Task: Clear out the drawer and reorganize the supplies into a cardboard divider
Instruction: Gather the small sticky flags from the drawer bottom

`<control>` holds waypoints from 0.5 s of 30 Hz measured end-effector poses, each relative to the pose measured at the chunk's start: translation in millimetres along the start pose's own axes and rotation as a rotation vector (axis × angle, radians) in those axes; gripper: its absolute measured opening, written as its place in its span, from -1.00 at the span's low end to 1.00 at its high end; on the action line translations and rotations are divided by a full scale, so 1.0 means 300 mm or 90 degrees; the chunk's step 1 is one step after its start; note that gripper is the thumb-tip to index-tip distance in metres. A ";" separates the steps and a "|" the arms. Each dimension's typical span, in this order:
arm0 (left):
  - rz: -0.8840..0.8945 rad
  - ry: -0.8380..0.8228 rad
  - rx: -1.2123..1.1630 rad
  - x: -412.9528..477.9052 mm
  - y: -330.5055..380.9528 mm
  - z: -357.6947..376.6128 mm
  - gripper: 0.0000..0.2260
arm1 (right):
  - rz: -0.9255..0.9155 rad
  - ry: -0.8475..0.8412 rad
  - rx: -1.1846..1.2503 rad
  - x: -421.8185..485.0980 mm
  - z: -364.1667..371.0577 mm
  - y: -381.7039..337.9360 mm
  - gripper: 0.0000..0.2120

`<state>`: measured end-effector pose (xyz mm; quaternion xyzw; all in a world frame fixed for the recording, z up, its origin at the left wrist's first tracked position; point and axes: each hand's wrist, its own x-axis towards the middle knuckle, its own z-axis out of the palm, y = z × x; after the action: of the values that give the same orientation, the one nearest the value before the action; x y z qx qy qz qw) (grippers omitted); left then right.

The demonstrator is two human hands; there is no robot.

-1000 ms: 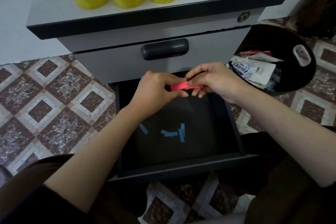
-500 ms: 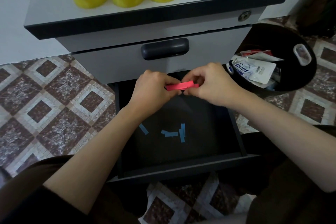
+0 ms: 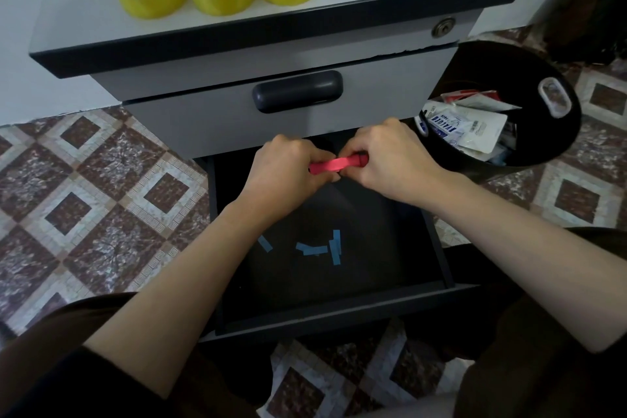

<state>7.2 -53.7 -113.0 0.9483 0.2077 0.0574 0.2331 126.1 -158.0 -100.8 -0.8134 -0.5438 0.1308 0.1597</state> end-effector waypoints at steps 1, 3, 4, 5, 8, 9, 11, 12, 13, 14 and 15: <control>0.007 0.002 0.013 -0.001 0.001 0.001 -0.75 | -0.002 -0.001 -0.003 -0.001 0.001 -0.002 -0.80; 0.024 -0.005 0.060 -0.002 0.002 0.003 -0.76 | -0.001 -0.005 -0.002 -0.004 0.002 -0.006 -0.78; 0.031 -0.010 0.085 -0.002 0.002 0.003 -0.77 | 0.001 -0.007 0.000 -0.004 0.002 -0.008 -0.78; 0.036 -0.010 0.098 -0.002 0.001 0.001 -0.77 | 0.004 -0.007 0.003 -0.004 0.002 -0.009 -0.78; 0.034 0.005 0.098 -0.002 0.003 -0.014 -0.78 | 0.016 -0.007 0.026 -0.002 -0.008 -0.016 -0.78; 0.025 0.003 0.108 -0.001 0.004 -0.019 -0.77 | 0.020 -0.004 0.024 -0.002 -0.011 -0.017 -0.75; 0.000 0.003 0.134 0.001 0.004 -0.027 -0.76 | 0.030 0.001 -0.014 -0.001 -0.013 -0.016 -0.66; -0.014 0.008 0.142 0.001 0.004 -0.031 -0.75 | 0.040 0.002 -0.036 0.000 -0.012 -0.013 -0.64; -0.029 0.014 0.144 0.002 0.004 -0.034 -0.74 | 0.053 0.003 -0.052 0.001 -0.009 -0.011 -0.64; -0.045 0.016 0.145 0.003 0.002 -0.036 -0.74 | 0.068 0.007 -0.061 0.001 -0.007 -0.009 -0.65; -0.062 0.013 0.148 0.004 0.001 -0.039 -0.74 | 0.079 0.012 -0.064 0.001 -0.005 -0.007 -0.66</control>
<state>5.9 -48.6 -102.6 0.9572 0.2607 0.0309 0.1220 125.0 -157.2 -98.7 -0.8537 -0.4967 0.1054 0.1155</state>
